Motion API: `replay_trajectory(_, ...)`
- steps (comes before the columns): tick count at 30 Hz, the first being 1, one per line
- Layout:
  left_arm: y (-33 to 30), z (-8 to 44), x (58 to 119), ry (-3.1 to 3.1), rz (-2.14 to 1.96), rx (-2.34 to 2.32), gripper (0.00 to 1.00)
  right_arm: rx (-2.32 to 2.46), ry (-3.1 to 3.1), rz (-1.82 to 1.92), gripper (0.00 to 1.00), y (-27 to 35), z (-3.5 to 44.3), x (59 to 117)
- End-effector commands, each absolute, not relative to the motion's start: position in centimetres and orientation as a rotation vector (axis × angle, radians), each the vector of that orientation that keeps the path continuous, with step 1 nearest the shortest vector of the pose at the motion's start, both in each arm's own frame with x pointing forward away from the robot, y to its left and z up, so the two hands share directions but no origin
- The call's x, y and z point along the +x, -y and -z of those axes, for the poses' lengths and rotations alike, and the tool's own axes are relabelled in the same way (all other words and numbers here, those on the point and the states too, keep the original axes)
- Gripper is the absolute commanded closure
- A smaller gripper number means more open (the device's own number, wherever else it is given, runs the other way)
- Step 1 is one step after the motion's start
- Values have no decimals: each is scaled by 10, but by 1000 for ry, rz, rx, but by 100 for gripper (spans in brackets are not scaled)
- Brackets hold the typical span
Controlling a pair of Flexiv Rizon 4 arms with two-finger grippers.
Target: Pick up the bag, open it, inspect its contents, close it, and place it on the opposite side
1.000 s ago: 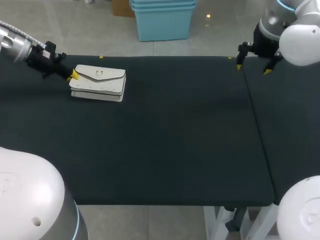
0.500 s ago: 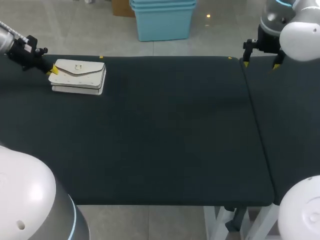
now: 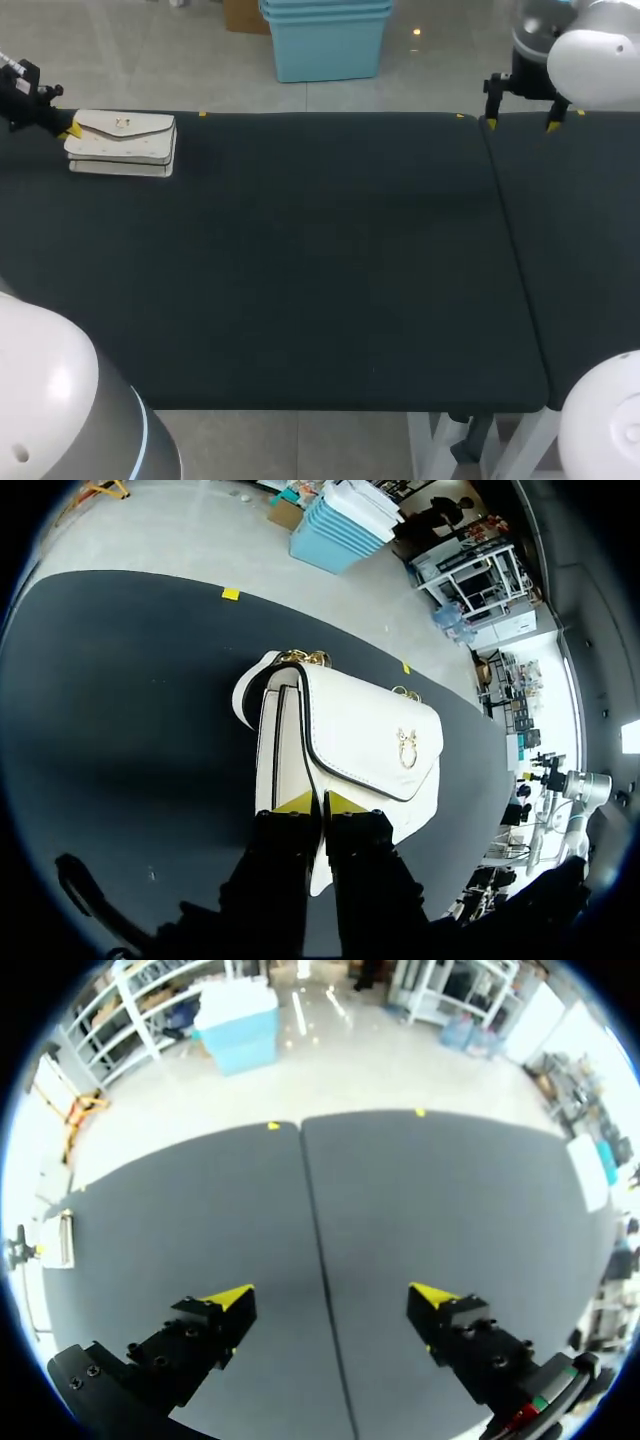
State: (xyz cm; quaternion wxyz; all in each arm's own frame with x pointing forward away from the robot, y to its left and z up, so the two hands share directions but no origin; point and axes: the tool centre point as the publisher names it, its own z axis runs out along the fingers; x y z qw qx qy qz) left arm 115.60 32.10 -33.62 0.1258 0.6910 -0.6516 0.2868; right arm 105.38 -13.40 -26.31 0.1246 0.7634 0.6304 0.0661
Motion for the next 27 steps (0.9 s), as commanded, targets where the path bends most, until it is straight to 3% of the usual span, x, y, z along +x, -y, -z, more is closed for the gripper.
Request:
replay_trajectory(1,-332,338,1164,1897,-637,1901,100,2223,-1827,-182,0,131,262,1056)
replay_trajectory(9,-334,343,1165,1890,-631,1900,100,2231,-1816,-188,0,133,261,1056)
replay_trajectory(10,-333,343,1165,1890,-630,1901,73,2233,-1815,-188,0,133,261,1056)
replay_trajectory(11,-333,343,1165,1888,-630,1903,4,2234,-1815,-189,0,133,261,1055)
replay_trajectory(12,-333,343,1165,1887,-631,1903,0,2235,-1814,-190,0,134,261,1055)
replay_trajectory(27,-336,309,1134,1918,-643,2003,0,2235,-1823,-205,0,132,263,1051)
